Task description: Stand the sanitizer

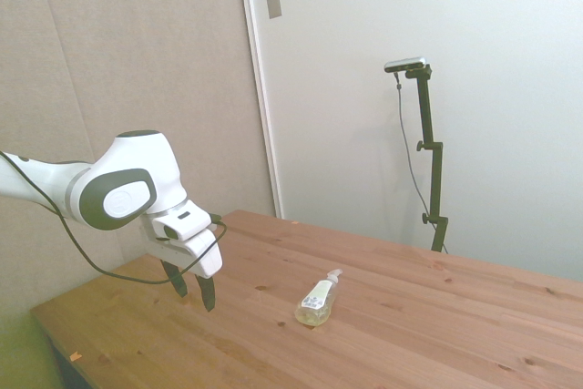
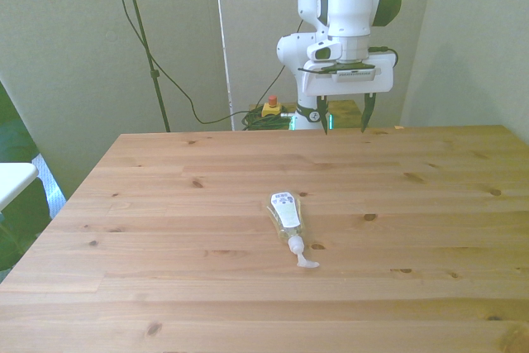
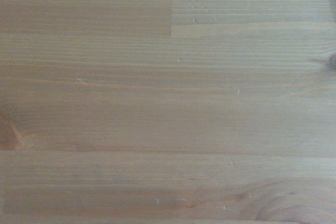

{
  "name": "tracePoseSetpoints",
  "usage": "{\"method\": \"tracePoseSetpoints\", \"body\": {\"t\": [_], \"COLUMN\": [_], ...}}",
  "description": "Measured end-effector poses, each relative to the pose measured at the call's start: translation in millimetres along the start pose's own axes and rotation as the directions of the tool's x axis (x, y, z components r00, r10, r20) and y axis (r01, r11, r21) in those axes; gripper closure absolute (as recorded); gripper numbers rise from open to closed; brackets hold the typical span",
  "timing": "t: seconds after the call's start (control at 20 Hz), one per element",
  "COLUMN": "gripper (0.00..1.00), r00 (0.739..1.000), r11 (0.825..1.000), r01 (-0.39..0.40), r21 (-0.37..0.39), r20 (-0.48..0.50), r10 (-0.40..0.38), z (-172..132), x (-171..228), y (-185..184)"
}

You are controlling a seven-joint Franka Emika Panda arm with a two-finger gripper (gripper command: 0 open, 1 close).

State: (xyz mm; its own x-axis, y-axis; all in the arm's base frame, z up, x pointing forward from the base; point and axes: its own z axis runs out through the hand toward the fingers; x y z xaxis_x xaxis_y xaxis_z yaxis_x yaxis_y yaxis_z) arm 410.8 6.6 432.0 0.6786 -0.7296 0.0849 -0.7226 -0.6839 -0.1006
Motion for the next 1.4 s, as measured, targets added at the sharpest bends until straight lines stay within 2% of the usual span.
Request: {"method": "tracePoseSetpoints", "body": {"t": [0.15, 0.25, 0.5, 0.7, 0.85, 1.05, 1.4], "gripper": [0.0, 0.0, 0.0, 0.0, 0.0, 0.0, 0.0], "r00": [1.0, 1.0, 0.997, 0.995, 0.994, 0.995, 0.995], "r11": [1.0, 1.0, 0.999, 0.998, 0.999, 1.0, 1.0], "r01": [-0.007, -0.023, -0.054, -0.064, -0.045, -0.004, 0.0], "r21": [0.003, 0.012, -0.001, 0.005, 0.005, -0.009, -0.025], "r20": [0.002, -0.009, -0.056, -0.082, -0.104, -0.104, -0.101], "r10": [0.007, 0.023, 0.054, 0.064, 0.045, 0.003, -0.002], "z": [0, -7, -11, -2, 11, 35, 70], "x": [6, 25, 99, 166, 201, 230, 266], "y": [2, 0, -16, -49, -79, -106, -116]}}
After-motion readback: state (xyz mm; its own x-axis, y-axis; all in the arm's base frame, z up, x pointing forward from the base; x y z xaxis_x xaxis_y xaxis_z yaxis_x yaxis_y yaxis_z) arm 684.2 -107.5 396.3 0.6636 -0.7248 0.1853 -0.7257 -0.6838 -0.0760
